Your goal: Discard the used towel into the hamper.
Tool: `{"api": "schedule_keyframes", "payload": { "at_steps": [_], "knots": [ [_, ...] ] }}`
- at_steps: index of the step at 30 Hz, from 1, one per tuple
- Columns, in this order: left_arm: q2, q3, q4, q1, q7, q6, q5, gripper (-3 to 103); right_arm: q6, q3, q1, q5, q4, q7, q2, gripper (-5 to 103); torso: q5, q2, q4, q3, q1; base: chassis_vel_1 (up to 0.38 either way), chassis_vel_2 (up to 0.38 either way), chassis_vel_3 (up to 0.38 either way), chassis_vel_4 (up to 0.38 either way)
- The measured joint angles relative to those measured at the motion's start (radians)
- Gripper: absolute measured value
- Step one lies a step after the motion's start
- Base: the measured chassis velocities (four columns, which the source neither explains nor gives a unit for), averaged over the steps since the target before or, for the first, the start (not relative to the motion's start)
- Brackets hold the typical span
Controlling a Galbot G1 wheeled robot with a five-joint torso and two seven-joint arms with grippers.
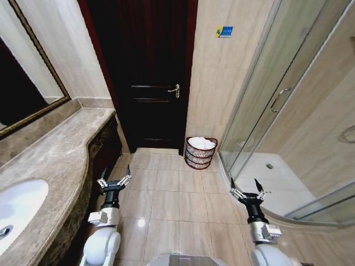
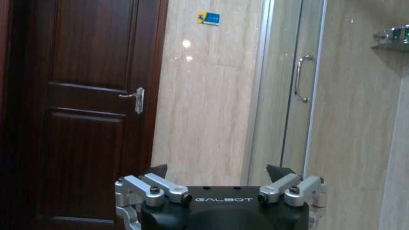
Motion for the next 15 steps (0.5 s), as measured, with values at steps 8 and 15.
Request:
{"api": "schedule_keyframes", "payload": {
  "at_steps": [8,15],
  "knots": [
    [0.000,-0.005,-0.014,0.015,0.001,-0.003,0.002,100,-0.005,-0.009,0.003,-0.003,0.017,-0.001,-0.004,100,0.0000,0.000,0.0001,0.000,0.000,0.072,-0.067,-0.071,0.073],
    [0.004,-0.002,-0.031,0.008,0.002,0.005,0.010,100,0.002,-0.002,-0.011,-0.001,0.021,-0.001,-0.008,100,-0.0001,0.000,0.0000,0.000,0.000,0.063,-0.073,-0.072,0.074]
  ]
}}
